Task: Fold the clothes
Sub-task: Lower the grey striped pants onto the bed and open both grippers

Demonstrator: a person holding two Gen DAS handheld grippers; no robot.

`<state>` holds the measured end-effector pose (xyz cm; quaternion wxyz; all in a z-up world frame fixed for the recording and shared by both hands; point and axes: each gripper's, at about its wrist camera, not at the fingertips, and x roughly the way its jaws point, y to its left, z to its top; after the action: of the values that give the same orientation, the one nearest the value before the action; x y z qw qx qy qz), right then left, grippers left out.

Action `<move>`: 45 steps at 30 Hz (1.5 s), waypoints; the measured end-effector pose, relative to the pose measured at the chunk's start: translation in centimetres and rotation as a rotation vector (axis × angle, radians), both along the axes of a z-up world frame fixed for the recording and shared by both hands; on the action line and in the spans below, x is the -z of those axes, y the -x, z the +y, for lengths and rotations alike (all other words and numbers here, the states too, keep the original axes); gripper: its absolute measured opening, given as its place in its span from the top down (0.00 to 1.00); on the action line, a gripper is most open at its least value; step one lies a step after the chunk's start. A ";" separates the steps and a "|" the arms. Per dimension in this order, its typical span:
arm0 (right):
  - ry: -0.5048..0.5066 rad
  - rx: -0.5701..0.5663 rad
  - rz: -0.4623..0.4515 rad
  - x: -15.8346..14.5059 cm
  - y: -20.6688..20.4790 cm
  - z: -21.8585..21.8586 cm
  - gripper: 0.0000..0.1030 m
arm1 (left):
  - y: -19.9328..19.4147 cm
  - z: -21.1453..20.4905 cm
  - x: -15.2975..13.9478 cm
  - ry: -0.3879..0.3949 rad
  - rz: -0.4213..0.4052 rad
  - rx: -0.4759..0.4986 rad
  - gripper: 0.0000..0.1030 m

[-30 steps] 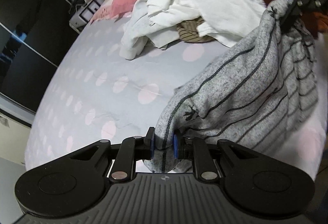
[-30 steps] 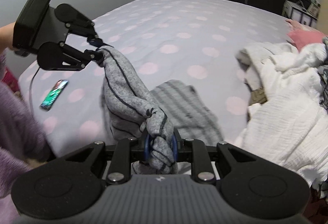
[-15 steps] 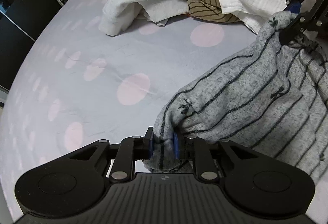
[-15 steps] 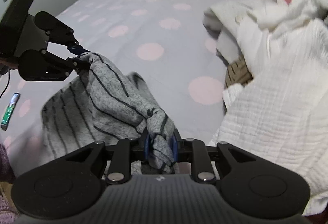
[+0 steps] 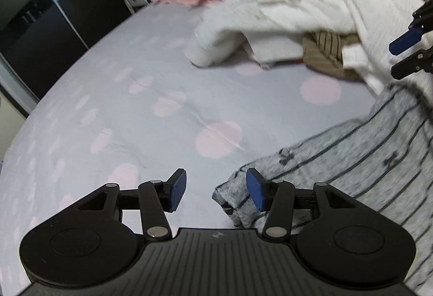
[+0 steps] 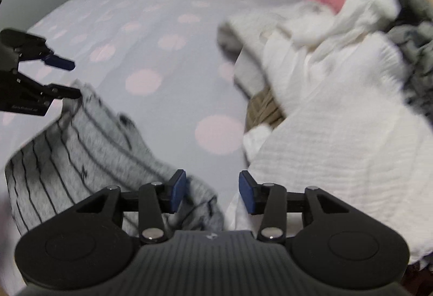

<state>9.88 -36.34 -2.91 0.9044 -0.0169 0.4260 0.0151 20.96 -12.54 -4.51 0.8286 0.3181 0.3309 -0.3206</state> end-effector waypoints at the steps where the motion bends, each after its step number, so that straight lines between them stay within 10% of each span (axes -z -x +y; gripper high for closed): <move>1: 0.005 0.012 -0.026 -0.6 0.4 0.1 0.54 | 0.4 0.2 -0.5 0.024 0.003 0.002 0.58; 3: -0.021 0.008 -0.072 -1.5 1.3 0.5 0.56 | 1.4 0.2 -1.1 0.070 0.021 0.026 0.70; 19: -0.078 -0.008 0.110 5.2 0.3 1.2 0.64 | -2.2 -3.1 6.0 0.104 0.182 -0.089 0.71; 36: -0.045 0.104 0.068 1.1 5.0 0.4 0.62 | 5.1 7.6 -0.2 0.209 0.121 -0.190 0.56; 45: -0.103 0.077 -0.016 -0.9 9.6 4.0 0.56 | 10.9 11.6 0.9 0.343 0.210 -0.327 0.70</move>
<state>0.24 -32.37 -2.02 0.9074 0.0458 0.4177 0.0019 10.03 -0.92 -5.40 0.8723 0.0802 0.4029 -0.2651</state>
